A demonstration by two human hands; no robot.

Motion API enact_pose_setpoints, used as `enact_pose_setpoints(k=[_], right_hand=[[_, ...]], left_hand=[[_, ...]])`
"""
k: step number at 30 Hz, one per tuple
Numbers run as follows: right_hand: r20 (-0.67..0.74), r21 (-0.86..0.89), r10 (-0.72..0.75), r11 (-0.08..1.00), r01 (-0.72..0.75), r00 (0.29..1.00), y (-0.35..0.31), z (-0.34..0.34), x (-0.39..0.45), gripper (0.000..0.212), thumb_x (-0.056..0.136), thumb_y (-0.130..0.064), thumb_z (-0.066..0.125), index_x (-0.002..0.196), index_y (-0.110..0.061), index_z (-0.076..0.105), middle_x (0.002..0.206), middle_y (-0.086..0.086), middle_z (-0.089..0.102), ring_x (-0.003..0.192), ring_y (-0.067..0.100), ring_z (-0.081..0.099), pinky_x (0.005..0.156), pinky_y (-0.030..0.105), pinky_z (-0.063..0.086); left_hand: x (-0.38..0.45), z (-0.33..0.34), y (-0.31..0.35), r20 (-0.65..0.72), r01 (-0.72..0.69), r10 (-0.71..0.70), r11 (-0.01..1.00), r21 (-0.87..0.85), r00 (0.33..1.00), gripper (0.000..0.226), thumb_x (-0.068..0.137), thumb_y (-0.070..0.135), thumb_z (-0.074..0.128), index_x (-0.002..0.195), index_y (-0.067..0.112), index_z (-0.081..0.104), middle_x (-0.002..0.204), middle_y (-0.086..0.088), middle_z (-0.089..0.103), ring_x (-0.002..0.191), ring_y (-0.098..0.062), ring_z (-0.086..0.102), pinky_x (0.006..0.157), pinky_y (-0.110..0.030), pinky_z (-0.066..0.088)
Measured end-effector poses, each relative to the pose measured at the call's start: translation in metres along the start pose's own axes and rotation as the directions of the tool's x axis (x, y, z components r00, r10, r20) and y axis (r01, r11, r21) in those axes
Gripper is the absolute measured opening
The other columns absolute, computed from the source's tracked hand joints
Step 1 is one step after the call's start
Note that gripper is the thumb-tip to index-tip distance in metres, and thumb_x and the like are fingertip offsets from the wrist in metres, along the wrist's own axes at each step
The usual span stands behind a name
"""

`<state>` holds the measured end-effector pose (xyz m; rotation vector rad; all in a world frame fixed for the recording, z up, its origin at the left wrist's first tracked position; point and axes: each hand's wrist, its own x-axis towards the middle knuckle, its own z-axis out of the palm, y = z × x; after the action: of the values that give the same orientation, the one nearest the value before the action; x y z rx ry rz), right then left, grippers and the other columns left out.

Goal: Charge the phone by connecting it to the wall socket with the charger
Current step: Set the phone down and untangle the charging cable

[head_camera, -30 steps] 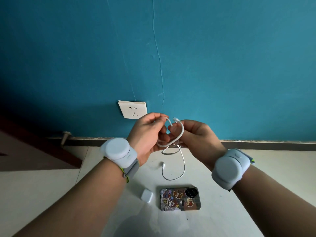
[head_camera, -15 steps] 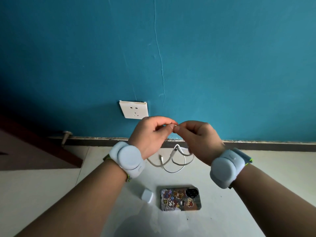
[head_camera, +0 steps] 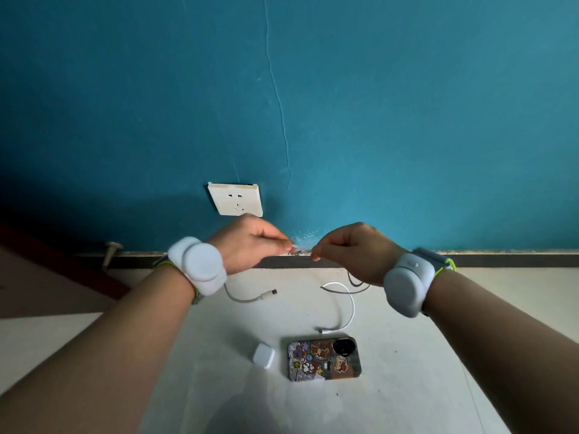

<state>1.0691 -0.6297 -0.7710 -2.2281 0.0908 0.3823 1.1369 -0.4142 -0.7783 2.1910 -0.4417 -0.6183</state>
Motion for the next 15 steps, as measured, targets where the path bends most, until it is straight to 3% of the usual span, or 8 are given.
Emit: enact_pose_setpoints(k=[2,4,5,8,11,15], right_hand=[[0.028,0.015,0.01,1.0,-0.01,1.0,0.003,-0.002,0.0,0.016,0.085,-0.046,0.064,0.08,-0.035,0.076,0.054,0.003,0.045,0.044,0.01,0.037,0.047,0.017,0.04],[0.04,0.029,0.028,0.999,-0.029,0.999,0.006,-0.004,0.0,0.017,0.084,-0.046,0.065,0.079,-0.035,0.076,0.061,0.009,0.055,0.052,0.01,0.044,0.058,0.023,0.043],[0.033,0.035,0.041,0.999,-0.042,0.999,0.007,-0.004,0.0,0.017,0.084,-0.046,0.065,0.079,-0.034,0.077,0.058,0.004,0.057,0.051,0.008,0.045,0.058,0.024,0.044],[-0.018,0.016,0.065,0.998,-0.065,0.998,0.013,-0.006,0.0,0.018,0.084,-0.045,0.066,0.077,-0.033,0.077,0.048,-0.003,0.046,0.042,0.009,0.035,0.051,0.023,0.038],[-0.043,-0.032,0.069,0.997,-0.071,0.997,0.02,-0.008,0.0,0.018,0.085,-0.044,0.066,0.077,-0.032,0.077,0.075,0.015,0.065,0.056,0.018,0.049,0.061,0.027,0.046],[-0.086,-0.039,0.105,0.993,-0.109,0.991,0.033,-0.016,0.001,0.018,0.084,-0.043,0.069,0.075,-0.03,0.077,0.063,0.007,0.058,0.054,0.014,0.045,0.057,0.024,0.042]], left_hand=[[0.001,-0.005,-0.003,0.023,0.021,-0.021,1.0,0.011,1.0,0.008,0.086,0.03,0.072,0.085,0.029,0.08,0.058,0.024,0.066,0.051,0.01,0.052,0.05,-0.005,0.036],[0.0,-0.007,-0.006,0.027,0.032,-0.032,0.999,0.017,0.999,0.007,0.085,0.031,0.073,0.085,0.03,0.08,0.066,0.024,0.07,0.058,0.012,0.056,0.054,-0.003,0.037],[-0.001,-0.009,-0.007,0.02,0.036,-0.037,0.999,0.017,0.999,0.007,0.085,0.03,0.073,0.085,0.03,0.08,0.07,0.024,0.072,0.061,0.013,0.058,0.057,-0.003,0.038],[-0.003,-0.013,-0.012,0.014,0.064,-0.064,0.998,0.02,0.998,0.01,0.086,0.027,0.072,0.081,0.031,0.08,0.069,0.023,0.072,0.06,0.013,0.056,0.06,-0.005,0.04],[-0.006,-0.017,-0.019,-0.02,0.101,-0.1,0.993,0.057,0.995,0.009,0.086,0.027,0.073,0.082,0.03,0.08,0.07,0.02,0.072,0.063,0.006,0.056,0.067,-0.015,0.042],[-0.009,-0.025,-0.029,-0.084,0.162,-0.154,0.982,0.096,0.984,0.009,0.086,0.026,0.072,0.082,0.03,0.08,0.079,0.018,0.075,0.078,-0.001,0.063,0.074,-0.017,0.046]])
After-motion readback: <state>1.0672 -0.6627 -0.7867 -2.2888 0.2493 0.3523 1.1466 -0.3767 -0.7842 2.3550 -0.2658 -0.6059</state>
